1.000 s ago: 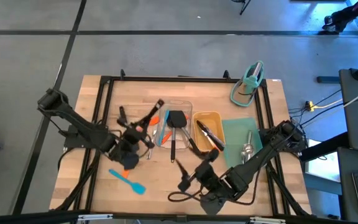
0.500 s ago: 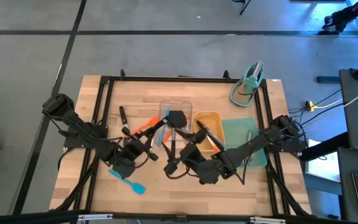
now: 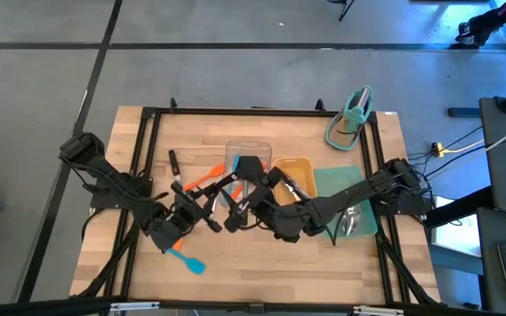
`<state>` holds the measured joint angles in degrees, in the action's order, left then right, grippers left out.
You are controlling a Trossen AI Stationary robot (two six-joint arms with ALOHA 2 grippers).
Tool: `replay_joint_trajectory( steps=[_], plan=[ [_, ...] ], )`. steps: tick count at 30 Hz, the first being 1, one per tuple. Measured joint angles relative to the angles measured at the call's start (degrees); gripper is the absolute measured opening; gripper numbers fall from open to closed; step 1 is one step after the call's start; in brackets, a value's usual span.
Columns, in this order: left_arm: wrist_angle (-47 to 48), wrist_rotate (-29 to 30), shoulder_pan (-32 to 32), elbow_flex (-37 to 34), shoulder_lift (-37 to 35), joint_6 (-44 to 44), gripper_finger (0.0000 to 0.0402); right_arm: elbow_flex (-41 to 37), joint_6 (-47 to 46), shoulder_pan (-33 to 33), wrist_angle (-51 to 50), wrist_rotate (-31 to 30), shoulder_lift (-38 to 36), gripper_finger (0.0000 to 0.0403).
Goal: Pick & Place Kitchen Items
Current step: Put the black spatula into the transparent bin
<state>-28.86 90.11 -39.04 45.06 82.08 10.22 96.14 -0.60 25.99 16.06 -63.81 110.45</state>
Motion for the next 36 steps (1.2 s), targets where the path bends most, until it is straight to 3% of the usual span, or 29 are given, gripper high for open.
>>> replay_joint_trajectory(
  steps=[4, 7, 15, 26, 31, 36],
  plan=[
    [-0.02, -0.01, -0.03, 0.0, 0.0, -0.26, 0.0066, 0.0, -0.79, -0.79, 0.23, -0.02, 0.0, 0.0296],
    [-0.02, -0.01, 0.02, 0.0, 0.0, -0.34, 0.0066, 0.0, -1.98, -1.03, 0.21, -0.02, 0.0, 0.0252],
    [0.22, -0.26, -0.2, 0.0, 0.0, -0.36, 0.0066, 0.03, -3.11, -0.93, -0.59, 0.94, 0.0, 0.0026],
    [-0.06, -0.32, -3.07, 0.0, -0.03, 2.07, 0.0068, 0.09, -1.43, -0.6, -1.51, 2.1, -0.04, 0.0019],
    [-4.25, -3.5, -7.0, -0.02, -0.07, 5.7, 0.0157, 0.0, 4.43, 0.23, -2.76, 0.61, -0.09, 0.0019],
    [-17.43, -2.67, -11.93, -0.02, -0.13, 12.52, 0.0234, 0.02, 13.54, 1.5, -2.92, -1.09, -0.11, 0.0019]
  ],
)
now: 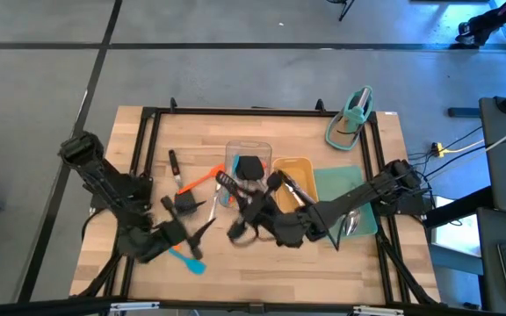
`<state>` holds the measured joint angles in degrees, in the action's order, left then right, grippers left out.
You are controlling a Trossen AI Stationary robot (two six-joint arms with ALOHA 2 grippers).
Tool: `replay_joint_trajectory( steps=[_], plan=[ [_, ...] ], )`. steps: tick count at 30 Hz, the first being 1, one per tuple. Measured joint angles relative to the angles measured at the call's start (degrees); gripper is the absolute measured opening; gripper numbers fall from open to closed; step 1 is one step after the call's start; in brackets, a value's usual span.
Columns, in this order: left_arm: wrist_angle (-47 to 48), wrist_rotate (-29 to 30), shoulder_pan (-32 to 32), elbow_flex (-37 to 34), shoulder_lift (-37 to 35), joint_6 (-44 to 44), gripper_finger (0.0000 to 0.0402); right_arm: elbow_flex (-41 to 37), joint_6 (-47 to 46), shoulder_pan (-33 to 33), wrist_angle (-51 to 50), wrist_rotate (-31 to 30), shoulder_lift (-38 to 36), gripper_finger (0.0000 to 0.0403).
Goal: Pick & Place Kitchen Items
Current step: Put the black spatula into the transparent bin
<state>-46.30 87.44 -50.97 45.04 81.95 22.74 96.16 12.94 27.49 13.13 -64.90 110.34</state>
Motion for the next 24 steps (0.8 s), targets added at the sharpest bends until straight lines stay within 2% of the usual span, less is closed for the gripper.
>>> replay_joint_trajectory(
  steps=[4, 7, 16, 20, 24],
  plan=[
    [-8.94, 0.36, -4.57, 0.0, 0.0, 5.49, 0.0255, 0.0, 8.34, 1.61, -3.92, 4.23, 0.0, 0.0019],
    [-10.55, -0.06, -6.75, 0.0, -0.04, 5.52, 0.0255, -0.02, 11.18, 2.09, -9.3, 8.03, 0.02, 0.0019],
    [-8.03, -0.55, -7.92, 0.0, -0.04, -1.2, 0.0246, 0.0, 14.99, -2.21, -19.71, 20.71, 0.02, 0.0019],
    [-4.85, -0.57, -8.29, 0.0, -0.04, -6.29, 0.0246, -0.13, 14.24, -5.49, -25.16, 22.28, 0.04, 0.0019],
    [-0.09, -0.59, -8.63, 0.02, 0.02, -12.21, 0.0244, -2.48, 13.19, -8.75, -25.49, 26.04, 0.13, 0.0019]
  ],
)
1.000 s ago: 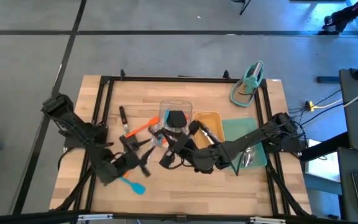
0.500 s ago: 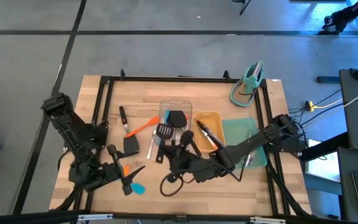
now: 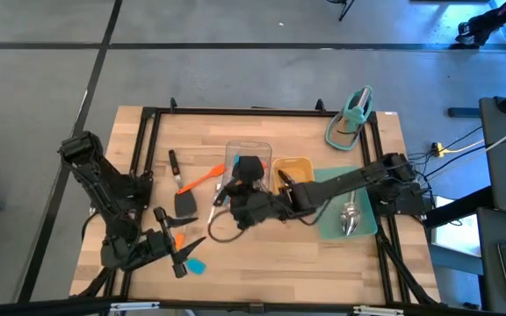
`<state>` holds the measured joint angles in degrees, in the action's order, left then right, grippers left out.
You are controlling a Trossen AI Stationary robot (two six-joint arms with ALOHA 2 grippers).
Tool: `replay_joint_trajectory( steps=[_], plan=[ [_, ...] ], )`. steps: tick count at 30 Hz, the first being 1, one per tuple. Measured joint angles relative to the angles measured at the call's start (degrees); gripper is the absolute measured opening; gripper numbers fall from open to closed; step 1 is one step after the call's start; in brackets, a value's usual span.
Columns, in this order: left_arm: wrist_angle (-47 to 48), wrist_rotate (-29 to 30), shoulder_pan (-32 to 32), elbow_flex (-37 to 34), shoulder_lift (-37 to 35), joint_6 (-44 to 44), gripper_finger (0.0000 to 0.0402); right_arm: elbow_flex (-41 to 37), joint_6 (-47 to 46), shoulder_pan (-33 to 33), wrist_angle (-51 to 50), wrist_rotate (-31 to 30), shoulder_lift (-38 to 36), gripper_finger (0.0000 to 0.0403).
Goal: Pick & Place Kitchen Items
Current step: Put the black spatula into the transparent bin
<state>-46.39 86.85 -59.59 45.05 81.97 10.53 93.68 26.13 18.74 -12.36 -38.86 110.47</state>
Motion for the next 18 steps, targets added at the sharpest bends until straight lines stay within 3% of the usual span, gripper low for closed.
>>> replay_joint_trajectory(
  steps=[10, 18],
  plan=[
    [3.39, 0.0, -0.02, -0.02, 2.41, -7.59, 0.0242, -9.62, 5.22, -4.2, 17.48, 1.45, -0.02, 0.0019],
    [3.36, 0.01, 0.0, -0.02, 2.43, -6.41, 0.024, -13.86, 5.02, -5.77, 20.54, 1.88, -0.02, 0.0019]
  ],
)
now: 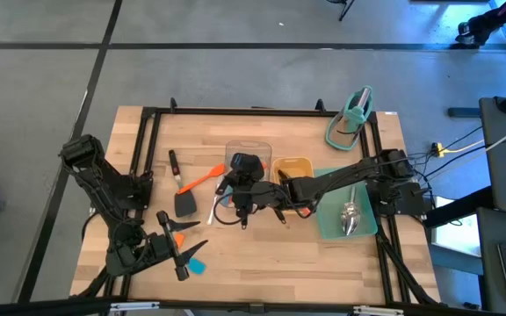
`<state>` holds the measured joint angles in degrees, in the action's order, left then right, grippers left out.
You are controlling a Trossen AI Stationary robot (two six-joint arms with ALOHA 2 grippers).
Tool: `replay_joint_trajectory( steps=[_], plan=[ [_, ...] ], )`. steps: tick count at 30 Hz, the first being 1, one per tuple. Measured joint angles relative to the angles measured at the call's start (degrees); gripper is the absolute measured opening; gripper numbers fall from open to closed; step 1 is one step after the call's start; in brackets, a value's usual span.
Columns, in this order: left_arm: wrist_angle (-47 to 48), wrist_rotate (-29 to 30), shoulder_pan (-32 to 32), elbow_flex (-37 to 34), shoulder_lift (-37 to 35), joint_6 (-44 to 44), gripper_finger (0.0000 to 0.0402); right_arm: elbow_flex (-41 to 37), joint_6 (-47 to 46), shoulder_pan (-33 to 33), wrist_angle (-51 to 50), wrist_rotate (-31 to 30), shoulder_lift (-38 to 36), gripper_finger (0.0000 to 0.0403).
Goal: Pick & Place Kitchen Items
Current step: Put the black spatula into the transparent bin
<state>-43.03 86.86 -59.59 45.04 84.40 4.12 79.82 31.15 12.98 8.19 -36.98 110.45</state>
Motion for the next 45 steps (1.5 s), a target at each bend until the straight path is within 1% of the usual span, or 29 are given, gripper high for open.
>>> replay_joint_trajectory(
  steps=[4, 13, 16, 20, 33, 37, 40, 43, 45],
  plan=[
    [-0.02, 0.01, 0.54, 0.0, 0.01, 1.45, 0.0239, -2.24, -1.71, -0.91, 1.39, 3.74, 0.05, 0.0019],
    [-0.02, 0.02, 1.92, 0.0, 0.02, 2.16, 0.0239, -2.7, -1.98, -1.12, 3.25, 4.05, 2.44, 0.002],
    [-0.03, 0.03, 1.99, 0.0, 0.02, 2.14, 0.0239, -2.66, -2.45, -1.14, 3.18, 5.66, 2.66, 0.004],
    [-0.01, 0.03, 2.01, 0.0, 0.02, 2.08, 0.0239, -2.88, -4.58, -0.99, 1.59, 6.06, 2.93, 0.0064],
    [-0.01, 0.03, 1.49, 0.02, 0.02, 0.57, 0.0239, -3.09, -7.95, -0.54, -4.85, 5.91, 3.28, 0.0072],
    [-0.01, 0.03, 1.51, 0.0, 0.02, 0.55, 0.0239, -3.07, -10.4, -0.53, -5.6, 5.91, 3.26, 0.0073],
    [-0.01, 0.03, 1.51, 0.0, 0.02, 0.61, 0.0239, -2.14, -13.0, -0.55, -8.25, 5.91, 3.26, 0.0076],
    [-0.01, 0.03, 1.51, 0.0, 0.04, 0.66, 0.0239, -0.51, -15.64, -0.55, -12.01, 7.23, 3.21, 0.0085],
    [-0.01, 0.03, 1.6, 0.01, 0.02, 0.66, 0.0239, 0.15, -17.0, -0.55, -13.24, 8.32, 3.21, 0.0099]
  ],
)
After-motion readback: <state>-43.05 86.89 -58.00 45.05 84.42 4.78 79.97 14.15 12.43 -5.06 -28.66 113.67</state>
